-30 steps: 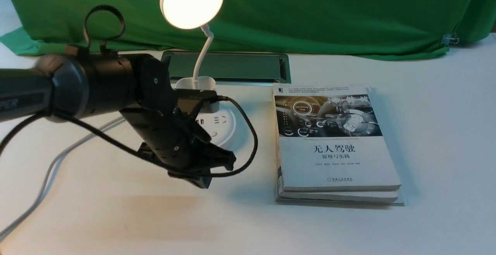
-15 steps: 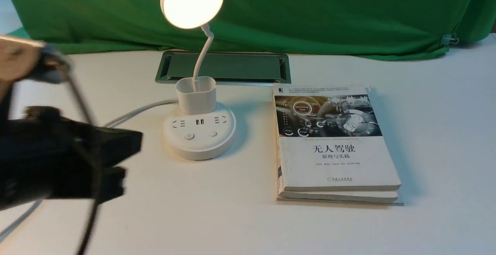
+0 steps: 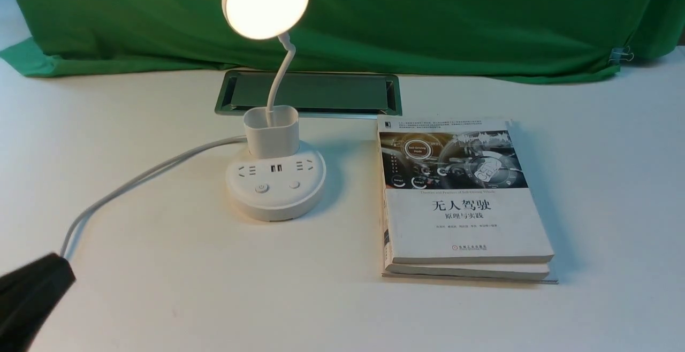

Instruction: Turn on the desk lamp on the white desktop with your hand.

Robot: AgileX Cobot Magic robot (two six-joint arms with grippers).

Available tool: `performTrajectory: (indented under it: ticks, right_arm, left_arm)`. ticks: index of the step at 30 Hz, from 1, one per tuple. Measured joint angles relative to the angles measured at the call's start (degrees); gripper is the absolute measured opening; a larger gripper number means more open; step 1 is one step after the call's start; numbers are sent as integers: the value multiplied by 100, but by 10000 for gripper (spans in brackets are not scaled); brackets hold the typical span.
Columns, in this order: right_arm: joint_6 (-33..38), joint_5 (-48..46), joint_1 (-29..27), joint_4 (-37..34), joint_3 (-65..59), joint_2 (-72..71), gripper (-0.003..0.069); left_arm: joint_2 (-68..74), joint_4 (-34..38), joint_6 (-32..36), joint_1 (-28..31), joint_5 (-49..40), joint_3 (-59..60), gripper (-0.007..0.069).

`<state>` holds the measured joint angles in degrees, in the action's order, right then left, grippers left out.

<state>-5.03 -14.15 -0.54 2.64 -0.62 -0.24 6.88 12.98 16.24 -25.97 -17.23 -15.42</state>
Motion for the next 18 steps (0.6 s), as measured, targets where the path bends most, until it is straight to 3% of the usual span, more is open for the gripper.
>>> performTrajectory:
  ticks: [7, 10, 11, 12, 14, 18]
  right_arm:
    - [0, 0, 0, 0, 0, 0, 239]
    - [0, 0, 0, 0, 0, 0, 239]
    - [0, 0, 0, 0, 0, 0, 239]
    - [0, 0, 0, 0, 0, 0, 239]
    - [0, -5, 0, 0, 0, 0, 238]
    - [0, 2, 0, 0, 0, 0, 238]
  left_arm:
    - [-82, -675, -146, 0, -355, 184, 0]
    - [-271, -1760, -922, 43, -113, 288, 0]
    - [-311, -1820, -1041, 54, -85, 297, 0]
    - [-495, -2217, -1588, 234, -16, 393, 0]
    - [-643, -2358, -2007, 528, 43, 515, 0]
    - [-688, -2116, -2236, 1364, 364, 871, 0]
